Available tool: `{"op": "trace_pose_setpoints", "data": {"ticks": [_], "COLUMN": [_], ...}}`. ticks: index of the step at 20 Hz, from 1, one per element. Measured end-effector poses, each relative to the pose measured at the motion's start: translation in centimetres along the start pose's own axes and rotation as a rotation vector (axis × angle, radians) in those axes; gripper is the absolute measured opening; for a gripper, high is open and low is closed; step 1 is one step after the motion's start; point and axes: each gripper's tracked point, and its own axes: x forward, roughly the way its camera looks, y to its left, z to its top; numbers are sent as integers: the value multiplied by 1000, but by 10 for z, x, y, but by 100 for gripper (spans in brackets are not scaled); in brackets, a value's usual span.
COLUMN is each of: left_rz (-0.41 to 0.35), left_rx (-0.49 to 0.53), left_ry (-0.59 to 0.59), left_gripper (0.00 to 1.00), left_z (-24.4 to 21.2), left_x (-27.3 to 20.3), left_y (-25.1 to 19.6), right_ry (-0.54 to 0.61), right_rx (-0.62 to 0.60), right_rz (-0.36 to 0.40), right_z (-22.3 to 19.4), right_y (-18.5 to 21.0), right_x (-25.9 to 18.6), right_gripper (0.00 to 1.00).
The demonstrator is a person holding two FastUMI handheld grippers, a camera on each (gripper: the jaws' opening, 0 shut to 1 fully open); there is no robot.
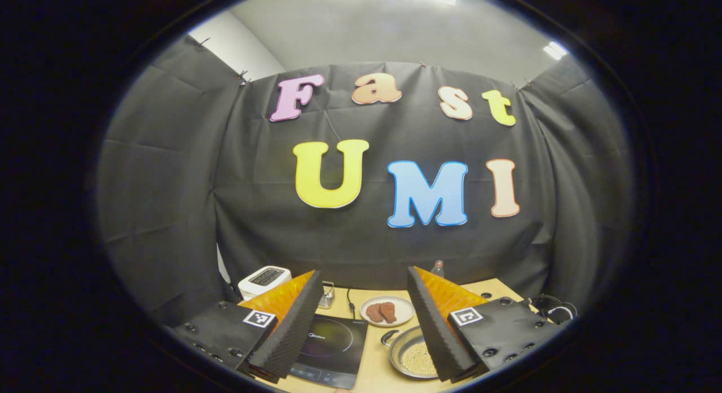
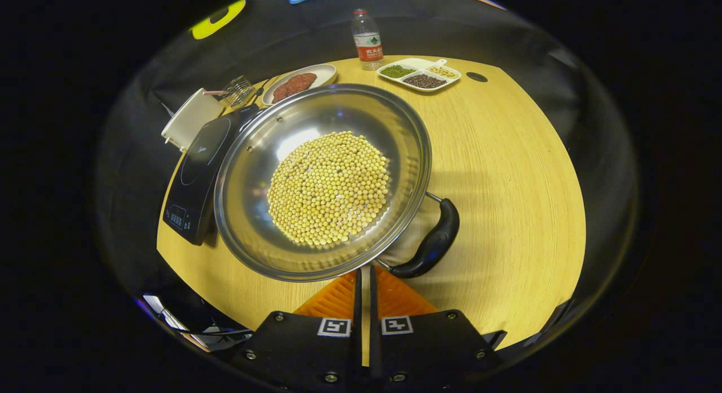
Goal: First push the handle of the pot to place it horizontally, then grasp the pot with both hands and set it on the induction cooktop.
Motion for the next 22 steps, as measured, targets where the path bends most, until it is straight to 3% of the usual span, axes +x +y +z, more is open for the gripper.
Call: {"op": "trace_pose_setpoints", "data": {"ticks": [12, 16, 22], "left_rz": [-16, -5, 22], "left_rx": [42, 42, 33], "left_ry": [-13, -2, 3], "left_gripper": [99, 95, 98], "left_z": [8, 1, -3], "left_x": [-2, -2, 0], "left_y": [-30, -34, -39], "right_ry": [-14, -9, -15], "right_rx": [-52, -45, -60], "right_rz": [-94, -95, -99], "right_z": [24, 34, 50], "right_y": [-47, -59, -73], "right_x": [4, 8, 13], "right_gripper": [6, 6, 6]}}
